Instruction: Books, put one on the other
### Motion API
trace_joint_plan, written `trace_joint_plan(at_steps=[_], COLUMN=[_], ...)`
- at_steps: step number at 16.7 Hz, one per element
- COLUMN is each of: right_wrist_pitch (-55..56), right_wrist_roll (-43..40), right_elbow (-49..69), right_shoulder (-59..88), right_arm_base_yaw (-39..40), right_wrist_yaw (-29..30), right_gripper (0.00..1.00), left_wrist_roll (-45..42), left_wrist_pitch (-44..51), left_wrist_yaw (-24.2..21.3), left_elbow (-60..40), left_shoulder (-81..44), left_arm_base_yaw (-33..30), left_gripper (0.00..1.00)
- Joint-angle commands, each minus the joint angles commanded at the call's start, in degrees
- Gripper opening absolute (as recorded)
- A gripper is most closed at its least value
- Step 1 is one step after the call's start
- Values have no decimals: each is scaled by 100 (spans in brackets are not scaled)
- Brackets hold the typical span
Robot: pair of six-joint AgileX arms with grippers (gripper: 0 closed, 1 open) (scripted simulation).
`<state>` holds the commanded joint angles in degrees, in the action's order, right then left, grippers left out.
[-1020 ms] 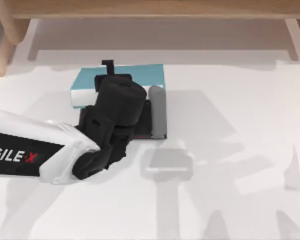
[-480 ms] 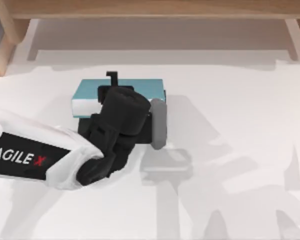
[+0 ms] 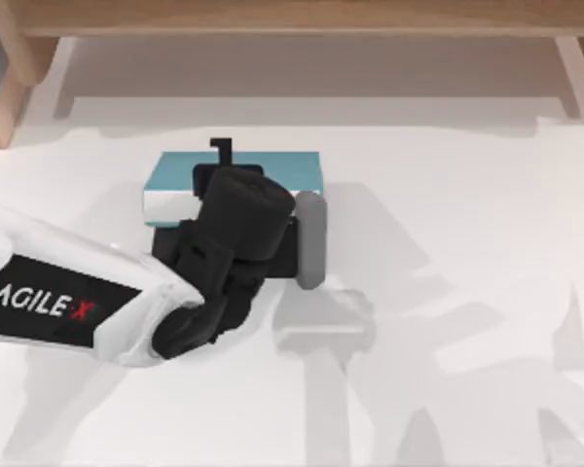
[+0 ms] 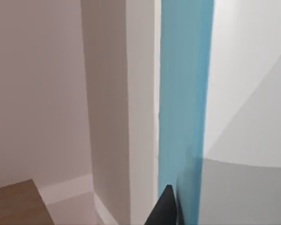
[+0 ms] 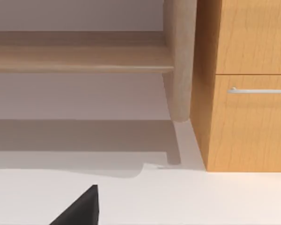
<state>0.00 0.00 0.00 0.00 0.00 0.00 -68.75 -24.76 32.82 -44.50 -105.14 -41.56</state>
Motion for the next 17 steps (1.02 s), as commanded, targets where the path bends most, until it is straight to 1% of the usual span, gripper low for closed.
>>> trace_joint_plan(at_steps=[11, 12, 17], right_wrist_pitch=[0, 0, 0], right_wrist_roll=[0, 0, 0], right_elbow=[0, 0, 0], right_shoulder=[0, 0, 0], right_arm_base_yaw=[0, 0, 0], right_wrist_yaw=[0, 0, 0], right_gripper=[100, 100, 100], left_wrist_roll=[0, 0, 0], left_wrist_pitch=[0, 0, 0], left_wrist_yaw=[0, 0, 0], left_elbow=[0, 0, 0], left_shoulder=[0, 0, 0], left_arm_base_yaw=[0, 0, 0], left_gripper=[98, 100, 100])
